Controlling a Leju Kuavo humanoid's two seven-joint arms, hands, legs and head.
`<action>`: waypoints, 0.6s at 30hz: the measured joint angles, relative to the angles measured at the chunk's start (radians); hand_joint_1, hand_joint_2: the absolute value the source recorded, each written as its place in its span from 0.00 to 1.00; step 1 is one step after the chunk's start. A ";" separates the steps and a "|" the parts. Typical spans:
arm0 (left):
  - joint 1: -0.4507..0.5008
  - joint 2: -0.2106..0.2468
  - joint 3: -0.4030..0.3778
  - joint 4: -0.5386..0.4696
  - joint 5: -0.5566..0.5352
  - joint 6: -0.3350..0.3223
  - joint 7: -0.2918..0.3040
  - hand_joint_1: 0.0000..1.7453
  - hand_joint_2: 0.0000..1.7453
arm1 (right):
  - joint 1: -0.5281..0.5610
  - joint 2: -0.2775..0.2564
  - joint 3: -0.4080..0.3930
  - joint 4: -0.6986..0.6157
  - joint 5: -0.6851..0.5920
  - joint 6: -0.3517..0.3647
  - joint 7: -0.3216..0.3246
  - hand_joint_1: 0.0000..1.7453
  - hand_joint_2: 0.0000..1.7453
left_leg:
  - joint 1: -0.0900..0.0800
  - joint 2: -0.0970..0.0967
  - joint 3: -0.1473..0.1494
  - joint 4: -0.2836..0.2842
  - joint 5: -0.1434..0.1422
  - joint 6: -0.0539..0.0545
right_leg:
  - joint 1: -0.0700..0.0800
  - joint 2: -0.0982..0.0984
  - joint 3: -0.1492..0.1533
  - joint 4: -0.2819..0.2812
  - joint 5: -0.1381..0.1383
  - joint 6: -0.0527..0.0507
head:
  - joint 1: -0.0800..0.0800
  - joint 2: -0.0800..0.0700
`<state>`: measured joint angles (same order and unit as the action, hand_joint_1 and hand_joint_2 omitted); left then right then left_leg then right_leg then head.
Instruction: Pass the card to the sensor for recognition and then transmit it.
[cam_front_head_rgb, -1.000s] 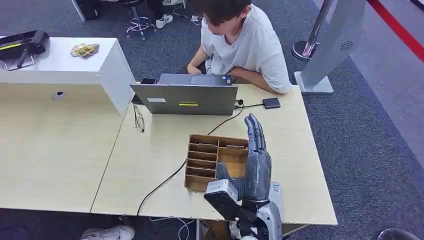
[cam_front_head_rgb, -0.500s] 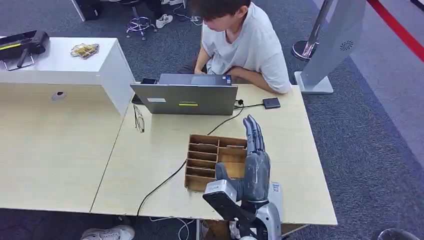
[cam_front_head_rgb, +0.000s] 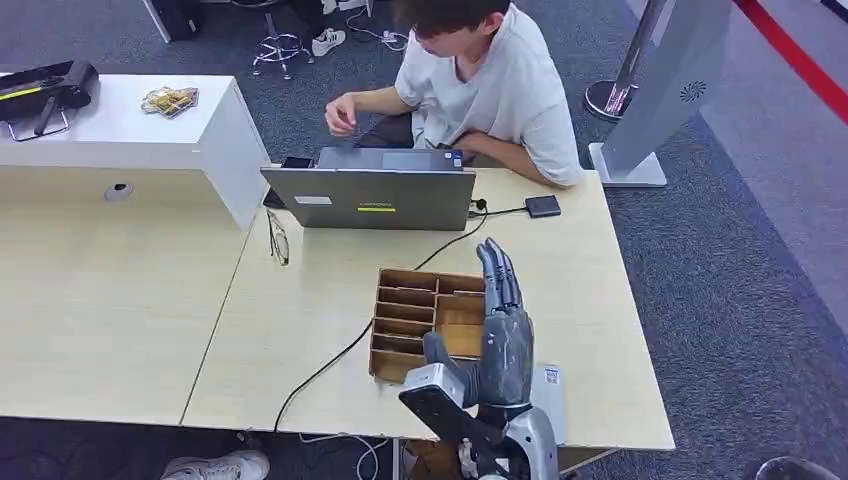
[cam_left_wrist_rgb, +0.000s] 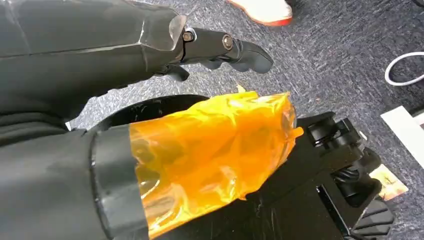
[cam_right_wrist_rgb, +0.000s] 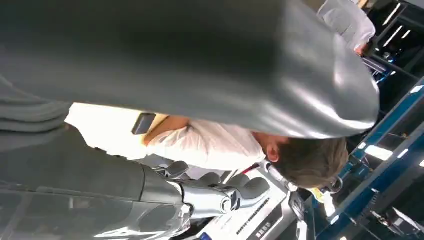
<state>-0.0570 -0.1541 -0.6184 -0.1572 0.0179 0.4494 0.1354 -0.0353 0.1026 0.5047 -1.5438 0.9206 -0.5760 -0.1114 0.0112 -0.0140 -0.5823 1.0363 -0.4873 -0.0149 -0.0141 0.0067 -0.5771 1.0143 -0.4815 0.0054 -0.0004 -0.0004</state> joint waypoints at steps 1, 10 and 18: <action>0.000 0.000 0.000 0.000 0.000 0.000 0.000 0.00 0.00 | 0.000 -0.001 0.000 0.003 0.023 -0.007 0.002 0.00 0.00 | 0.000 0.000 0.000 0.000 0.000 0.000 | 0.000 0.000 0.000 0.000 0.000 0.000 | 0.000 0.000; 0.000 0.000 0.000 0.000 -0.006 -0.003 -0.003 0.00 0.00 | -0.008 -0.005 0.006 0.034 0.199 -0.052 0.052 0.00 0.00 | 0.000 0.000 0.000 0.000 0.000 0.000 | 0.000 0.000 0.000 0.000 0.000 0.000 | 0.000 0.000; 0.000 0.000 0.000 0.000 -0.006 -0.003 -0.003 0.00 0.00 | -0.015 -0.016 0.027 0.059 0.249 -0.084 0.051 0.00 0.00 | 0.000 0.000 0.000 0.000 0.000 0.000 | 0.000 0.000 0.000 0.000 0.000 0.000 | 0.000 0.000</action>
<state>-0.0568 -0.1545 -0.6180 -0.1572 0.0122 0.4459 0.1324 -0.0502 0.0866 0.5318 -1.4847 1.1699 -0.6603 -0.0607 0.0112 -0.0139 -0.5822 1.0363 -0.4873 -0.0149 -0.0141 0.0068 -0.5772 1.0142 -0.4815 0.0054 0.0000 -0.0004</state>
